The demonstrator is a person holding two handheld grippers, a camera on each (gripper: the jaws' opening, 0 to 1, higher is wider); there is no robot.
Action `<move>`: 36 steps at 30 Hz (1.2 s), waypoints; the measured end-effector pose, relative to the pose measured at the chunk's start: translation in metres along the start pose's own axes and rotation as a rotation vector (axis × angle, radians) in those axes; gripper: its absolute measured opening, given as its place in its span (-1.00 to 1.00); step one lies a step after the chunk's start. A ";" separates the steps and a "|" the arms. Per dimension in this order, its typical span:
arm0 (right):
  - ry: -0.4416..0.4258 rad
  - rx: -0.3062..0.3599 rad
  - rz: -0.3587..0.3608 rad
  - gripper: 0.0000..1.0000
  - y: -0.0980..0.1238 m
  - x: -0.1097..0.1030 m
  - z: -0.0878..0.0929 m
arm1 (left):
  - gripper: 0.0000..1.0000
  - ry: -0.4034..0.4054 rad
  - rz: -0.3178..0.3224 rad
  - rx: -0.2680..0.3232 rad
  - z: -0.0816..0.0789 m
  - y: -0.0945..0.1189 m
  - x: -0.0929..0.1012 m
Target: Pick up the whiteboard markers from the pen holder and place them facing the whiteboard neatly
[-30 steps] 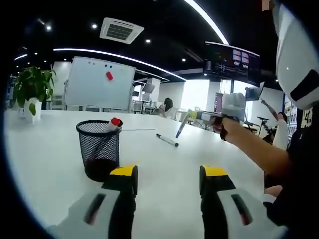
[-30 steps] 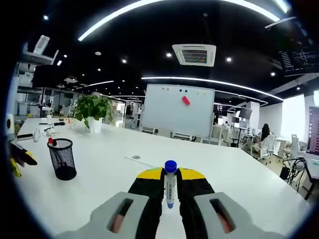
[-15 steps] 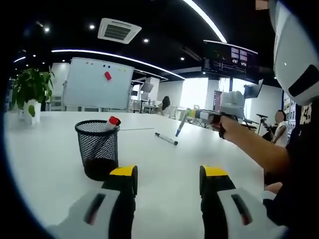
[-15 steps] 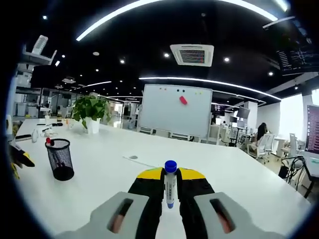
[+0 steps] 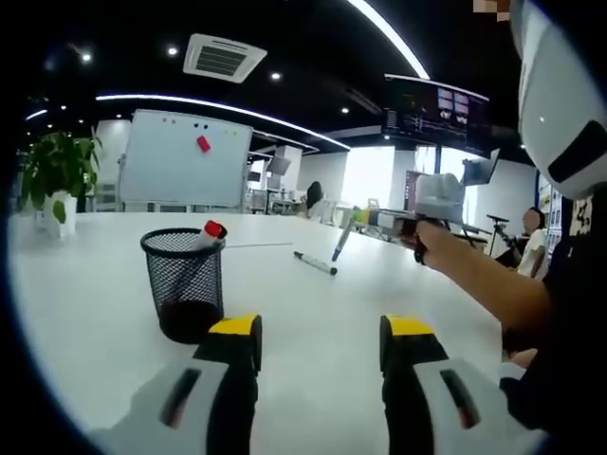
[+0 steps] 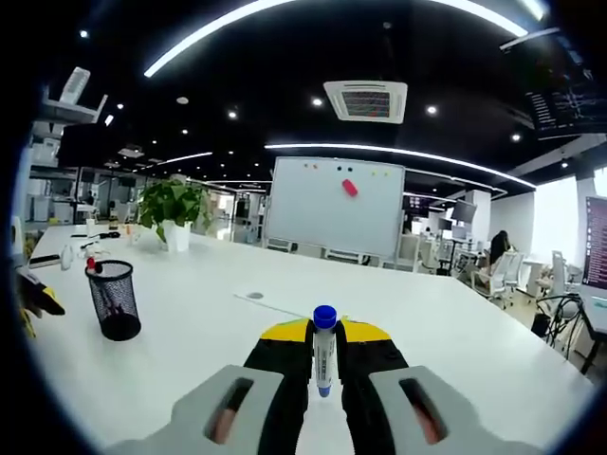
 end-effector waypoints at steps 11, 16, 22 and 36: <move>-0.005 -0.012 -0.007 -0.74 -0.002 -0.003 0.006 | 0.03 -0.002 0.007 -0.006 0.000 -0.001 0.002; -0.007 -0.015 -0.005 -0.74 -0.002 -0.003 0.007 | 0.03 0.003 0.000 -0.005 0.001 0.001 0.001; -0.004 -0.026 -0.005 -0.74 -0.002 -0.003 0.010 | 0.03 0.007 -0.001 -0.007 0.002 0.001 0.001; 0.000 -0.038 0.012 -0.74 -0.001 -0.003 0.013 | 0.03 0.014 0.008 -0.007 0.003 0.000 0.001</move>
Point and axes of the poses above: the point that each gripper's makers call its tool centre point, and the gripper's own axes: y roughly backward along the fingers, x roughly to its right, z roughly out of its underside, the point moved 8 cm from there along y, roughly backward along the fingers, and after that the axes turned 9 degrees about z, right-handed, at the moved point
